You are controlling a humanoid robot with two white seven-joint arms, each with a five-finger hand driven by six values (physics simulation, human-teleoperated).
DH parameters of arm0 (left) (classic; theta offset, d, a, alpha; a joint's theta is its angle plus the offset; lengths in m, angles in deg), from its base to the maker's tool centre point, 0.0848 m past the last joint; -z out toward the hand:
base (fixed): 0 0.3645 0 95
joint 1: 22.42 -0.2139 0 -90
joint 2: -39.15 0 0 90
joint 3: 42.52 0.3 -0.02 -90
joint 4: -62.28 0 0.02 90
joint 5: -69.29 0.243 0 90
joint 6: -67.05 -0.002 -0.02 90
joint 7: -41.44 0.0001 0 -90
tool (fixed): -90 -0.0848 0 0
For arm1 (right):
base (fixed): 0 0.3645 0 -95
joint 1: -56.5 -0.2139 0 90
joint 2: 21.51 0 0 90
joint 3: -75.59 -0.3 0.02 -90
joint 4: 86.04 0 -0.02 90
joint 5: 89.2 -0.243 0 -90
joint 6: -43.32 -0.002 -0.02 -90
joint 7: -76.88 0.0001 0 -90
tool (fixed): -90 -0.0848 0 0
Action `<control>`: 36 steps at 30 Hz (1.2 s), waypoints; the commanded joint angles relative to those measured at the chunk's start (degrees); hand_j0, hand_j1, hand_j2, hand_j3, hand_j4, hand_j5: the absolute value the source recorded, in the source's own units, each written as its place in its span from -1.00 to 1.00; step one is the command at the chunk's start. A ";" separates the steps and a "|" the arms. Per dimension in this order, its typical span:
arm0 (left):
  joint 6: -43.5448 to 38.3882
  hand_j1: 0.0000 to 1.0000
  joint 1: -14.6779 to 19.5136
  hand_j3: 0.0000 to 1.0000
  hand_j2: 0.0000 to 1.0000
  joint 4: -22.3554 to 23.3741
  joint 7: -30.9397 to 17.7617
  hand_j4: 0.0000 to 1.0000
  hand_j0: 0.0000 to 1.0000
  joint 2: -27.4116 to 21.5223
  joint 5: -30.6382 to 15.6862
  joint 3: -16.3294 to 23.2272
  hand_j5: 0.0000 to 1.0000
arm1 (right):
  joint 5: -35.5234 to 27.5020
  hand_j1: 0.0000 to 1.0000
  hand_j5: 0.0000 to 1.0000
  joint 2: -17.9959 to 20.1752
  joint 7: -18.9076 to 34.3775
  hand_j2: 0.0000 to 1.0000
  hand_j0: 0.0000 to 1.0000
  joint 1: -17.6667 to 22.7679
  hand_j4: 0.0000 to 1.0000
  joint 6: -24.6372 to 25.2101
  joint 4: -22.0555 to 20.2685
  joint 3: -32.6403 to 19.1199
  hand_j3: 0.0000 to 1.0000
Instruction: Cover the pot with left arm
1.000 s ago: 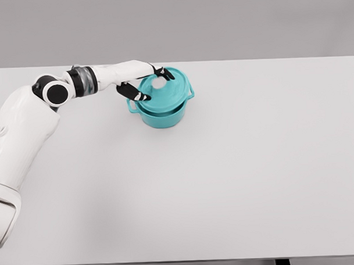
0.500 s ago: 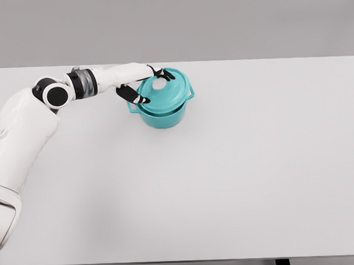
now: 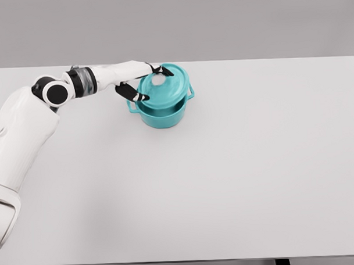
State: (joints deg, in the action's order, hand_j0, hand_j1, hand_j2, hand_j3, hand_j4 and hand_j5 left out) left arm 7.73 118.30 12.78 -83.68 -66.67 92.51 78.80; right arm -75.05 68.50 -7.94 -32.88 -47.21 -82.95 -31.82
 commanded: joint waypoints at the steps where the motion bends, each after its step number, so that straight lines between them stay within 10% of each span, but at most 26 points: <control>1: -0.89 0.66 0.09 0.66 0.66 -0.07 0.12 0.66 0.66 -0.44 0.07 -0.03 0.66 | 0.01 1.00 1.00 0.00 0.01 1.00 1.00 0.09 1.00 0.00 -0.02 0.01 1.00; 36: -0.89 0.69 -0.97 0.69 0.69 -7.98 0.12 0.69 0.69 -3.78 -0.20 0.32 0.69 | 0.01 1.00 1.00 0.00 0.01 1.00 1.00 0.09 1.00 0.00 -0.02 0.01 1.00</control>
State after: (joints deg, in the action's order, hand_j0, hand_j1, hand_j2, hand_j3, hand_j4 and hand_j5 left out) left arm 6.98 117.24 5.22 -83.59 -70.29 92.68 79.20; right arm -75.05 68.50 -7.94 -32.79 -47.21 -82.95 -31.82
